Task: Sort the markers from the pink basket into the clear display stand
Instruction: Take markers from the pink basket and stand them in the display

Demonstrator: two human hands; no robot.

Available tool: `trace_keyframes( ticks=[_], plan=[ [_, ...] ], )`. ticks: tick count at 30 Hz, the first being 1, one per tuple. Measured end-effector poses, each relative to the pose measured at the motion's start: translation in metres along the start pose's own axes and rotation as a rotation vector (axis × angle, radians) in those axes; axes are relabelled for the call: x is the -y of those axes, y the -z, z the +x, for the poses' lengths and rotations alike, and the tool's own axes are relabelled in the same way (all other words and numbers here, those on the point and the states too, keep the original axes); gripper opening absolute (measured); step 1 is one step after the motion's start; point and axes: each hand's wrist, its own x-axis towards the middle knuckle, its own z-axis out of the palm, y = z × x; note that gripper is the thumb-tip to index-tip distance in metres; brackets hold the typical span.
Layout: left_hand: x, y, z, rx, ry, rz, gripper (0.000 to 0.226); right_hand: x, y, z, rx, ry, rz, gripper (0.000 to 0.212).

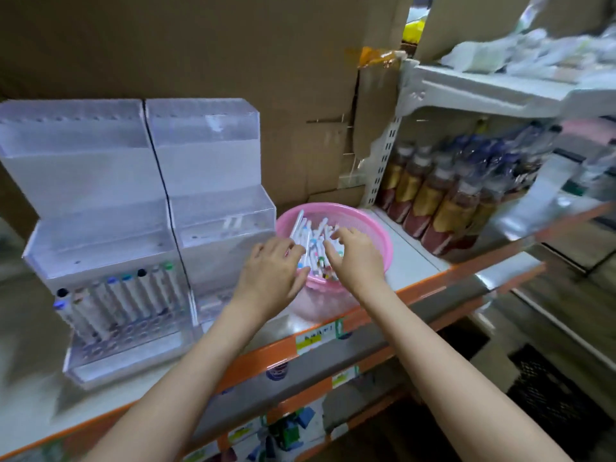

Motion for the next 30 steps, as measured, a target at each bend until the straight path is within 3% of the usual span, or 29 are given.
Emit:
trace_keyframes(
  ticks=[5, 8, 13, 21, 30],
  plan=[
    [-0.03, -0.033, 0.04, 0.113, 0.021, -0.059, 0.032, -0.046, -0.001, 0.024, 0.18, -0.066, -0.084, 0.031],
    [-0.032, -0.048, 0.063, 0.215, 0.166, -0.079, 0.027, -0.054, -0.006, 0.037, 0.228, -0.039, -0.085, 0.031],
    [-0.028, -0.066, 0.087, 0.242, 0.397, -0.011, 0.032, -0.056, -0.018, 0.061, 0.309, 0.041, -0.112, 0.019],
    [-0.027, -0.077, 0.098, 0.288, 0.319, 0.148, 0.025, -0.047, -0.038, 0.081, 0.386, 0.039, -0.027, 0.028],
    [-0.029, -0.082, 0.114, 0.277, 0.411, 0.138, 0.029, -0.055, -0.042, 0.084, 0.408, -0.073, 0.092, 0.026]
  ],
)
